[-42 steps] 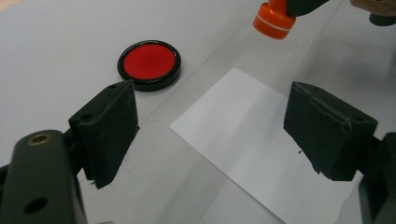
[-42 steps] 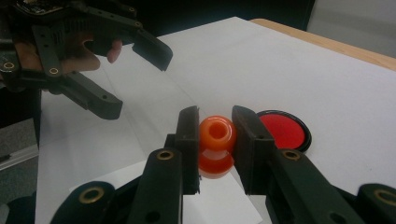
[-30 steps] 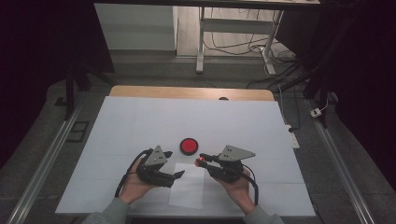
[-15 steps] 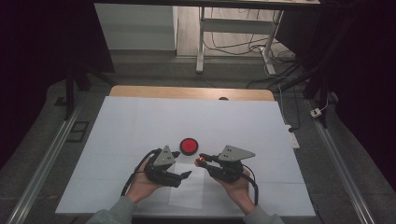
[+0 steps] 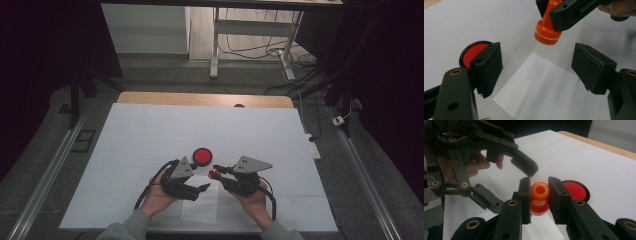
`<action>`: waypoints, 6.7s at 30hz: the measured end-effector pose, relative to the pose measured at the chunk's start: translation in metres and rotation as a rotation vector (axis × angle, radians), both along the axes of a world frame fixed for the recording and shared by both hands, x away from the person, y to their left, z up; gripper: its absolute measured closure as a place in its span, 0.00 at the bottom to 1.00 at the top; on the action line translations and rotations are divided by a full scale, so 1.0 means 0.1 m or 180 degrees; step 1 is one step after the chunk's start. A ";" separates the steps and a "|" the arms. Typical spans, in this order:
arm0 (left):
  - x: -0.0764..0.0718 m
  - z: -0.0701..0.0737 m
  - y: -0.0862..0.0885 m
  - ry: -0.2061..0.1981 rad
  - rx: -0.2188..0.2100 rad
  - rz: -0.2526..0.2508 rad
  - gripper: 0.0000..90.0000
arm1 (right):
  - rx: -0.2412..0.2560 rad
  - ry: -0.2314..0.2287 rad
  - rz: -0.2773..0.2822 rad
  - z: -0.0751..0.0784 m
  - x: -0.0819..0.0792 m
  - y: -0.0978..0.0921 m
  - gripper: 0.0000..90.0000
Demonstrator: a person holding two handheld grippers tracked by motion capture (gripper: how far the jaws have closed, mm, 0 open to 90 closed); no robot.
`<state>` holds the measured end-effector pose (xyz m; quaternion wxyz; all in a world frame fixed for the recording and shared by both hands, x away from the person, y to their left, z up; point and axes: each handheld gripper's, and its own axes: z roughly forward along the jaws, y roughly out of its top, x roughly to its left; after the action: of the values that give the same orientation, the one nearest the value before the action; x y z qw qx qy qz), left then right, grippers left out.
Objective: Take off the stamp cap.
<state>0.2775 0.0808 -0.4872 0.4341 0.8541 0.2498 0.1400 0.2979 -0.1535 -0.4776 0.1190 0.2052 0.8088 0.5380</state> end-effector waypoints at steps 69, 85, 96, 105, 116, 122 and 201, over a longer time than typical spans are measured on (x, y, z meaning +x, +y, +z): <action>-0.03 -0.13 -0.25 -0.0286 0.0267 -0.0047 0.71 | 0.0102 0.0123 0.0067 -0.04 0.00 0.02 0.80; -0.05 -0.14 -0.25 -0.0344 0.0335 -0.0035 0.72 | 0.0084 0.0110 0.0066 -0.05 -0.01 0.02 0.80; -0.05 -0.15 -0.26 -0.0302 0.0322 -0.0025 0.72 | 0.0050 0.0058 0.0038 -0.06 -0.03 0.04 0.80; -0.05 -0.16 -0.25 -0.0285 0.0295 -0.0025 0.73 | 0.0046 0.0034 0.0021 -0.06 -0.05 0.04 0.81; -0.05 -0.16 -0.25 -0.0284 0.0288 -0.0030 0.73 | 0.0054 0.0000 0.0025 -0.06 -0.06 0.05 0.81; -0.06 -0.16 -0.26 -0.0300 0.0328 -0.0030 0.73 | 0.0050 0.0009 0.0020 -0.06 -0.06 0.05 0.81; -0.38 -0.16 0.95 -0.0199 -0.0001 0.0602 0.72 | 0.0265 -0.0008 -0.0174 0.01 0.02 -0.25 0.80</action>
<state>0.2397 0.1763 -0.5028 0.4267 0.8219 0.3157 0.2069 0.3002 -0.1784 -0.4762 0.1260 0.2314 0.7797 0.5681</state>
